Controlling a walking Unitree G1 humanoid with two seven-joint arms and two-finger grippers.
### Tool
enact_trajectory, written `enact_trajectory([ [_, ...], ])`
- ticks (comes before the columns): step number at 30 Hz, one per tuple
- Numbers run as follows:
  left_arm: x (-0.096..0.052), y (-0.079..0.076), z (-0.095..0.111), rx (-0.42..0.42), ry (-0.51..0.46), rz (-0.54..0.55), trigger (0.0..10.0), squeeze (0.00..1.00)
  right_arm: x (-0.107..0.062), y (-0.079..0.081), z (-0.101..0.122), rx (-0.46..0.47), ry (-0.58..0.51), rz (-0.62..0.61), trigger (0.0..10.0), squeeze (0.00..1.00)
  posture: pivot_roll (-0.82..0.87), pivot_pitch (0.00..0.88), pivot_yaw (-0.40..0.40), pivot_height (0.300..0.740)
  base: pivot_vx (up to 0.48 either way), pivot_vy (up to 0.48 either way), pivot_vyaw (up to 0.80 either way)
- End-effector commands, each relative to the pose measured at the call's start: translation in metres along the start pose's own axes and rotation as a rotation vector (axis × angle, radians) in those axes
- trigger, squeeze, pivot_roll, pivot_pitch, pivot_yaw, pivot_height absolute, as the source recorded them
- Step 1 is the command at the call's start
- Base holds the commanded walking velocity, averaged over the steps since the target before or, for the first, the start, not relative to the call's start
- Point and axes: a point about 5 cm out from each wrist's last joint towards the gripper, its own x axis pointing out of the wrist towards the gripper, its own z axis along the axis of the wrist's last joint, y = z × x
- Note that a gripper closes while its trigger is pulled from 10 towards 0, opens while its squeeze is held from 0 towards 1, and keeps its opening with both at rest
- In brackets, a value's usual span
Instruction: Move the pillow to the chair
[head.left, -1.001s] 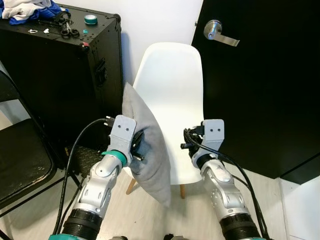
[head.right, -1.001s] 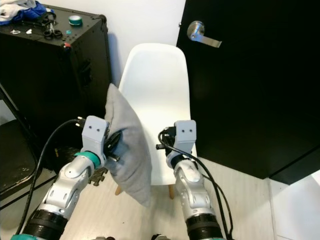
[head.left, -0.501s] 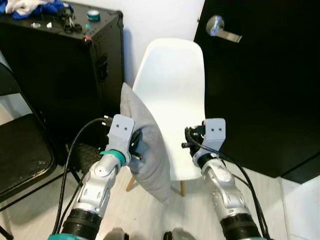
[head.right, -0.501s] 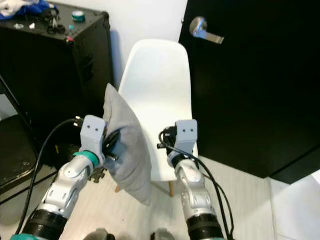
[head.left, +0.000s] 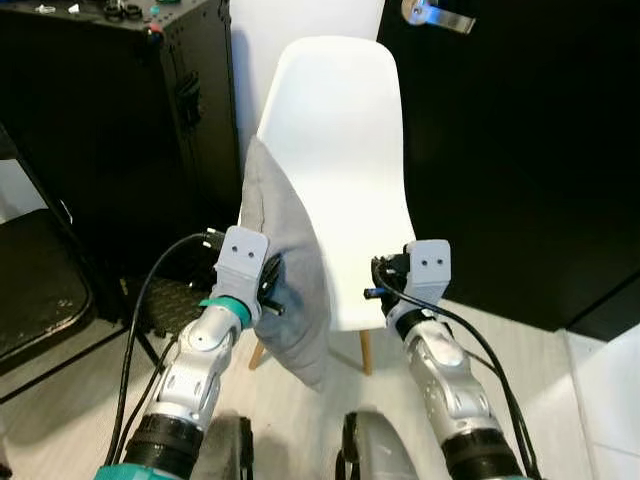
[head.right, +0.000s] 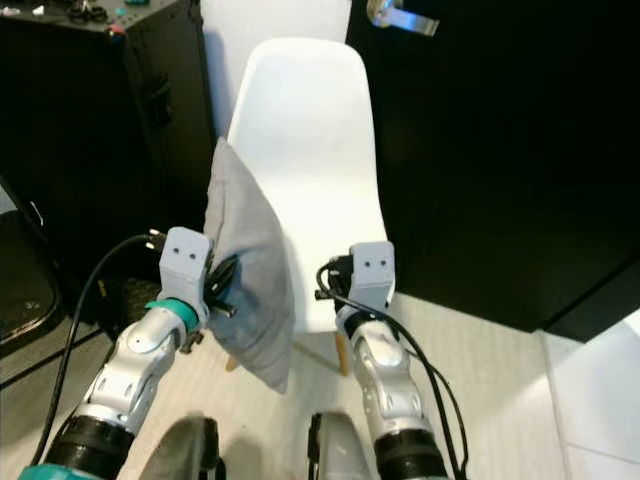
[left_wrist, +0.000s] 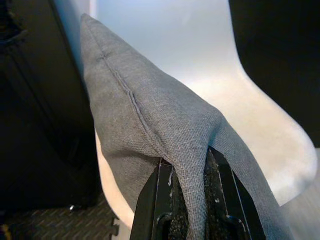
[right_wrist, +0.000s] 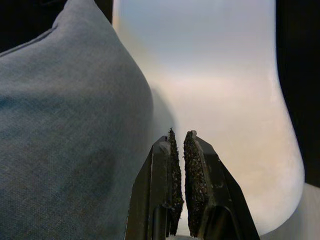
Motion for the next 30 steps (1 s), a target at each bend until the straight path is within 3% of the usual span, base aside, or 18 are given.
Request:
enact_trajectory([
  [1,0.0023,-0.0031,0.0122,0.013,-0.068,-0.015,10.0,0.0,-0.0023,-0.0023,-0.0027,-0.003,0.003,-0.013,10.0,0.0,0.04,0.031,0.005,0.62,0.0,0.0,0.0],
  [30,0.0021,-0.0121,0.012,0.02,-0.065,-0.065,10.0,0.0,-0.0059,-0.0016,-0.0078,0.007,0.014,-0.028,10.0,0.0,0.04,0.039,0.019,0.62,0.0,0.0,0.0],
])
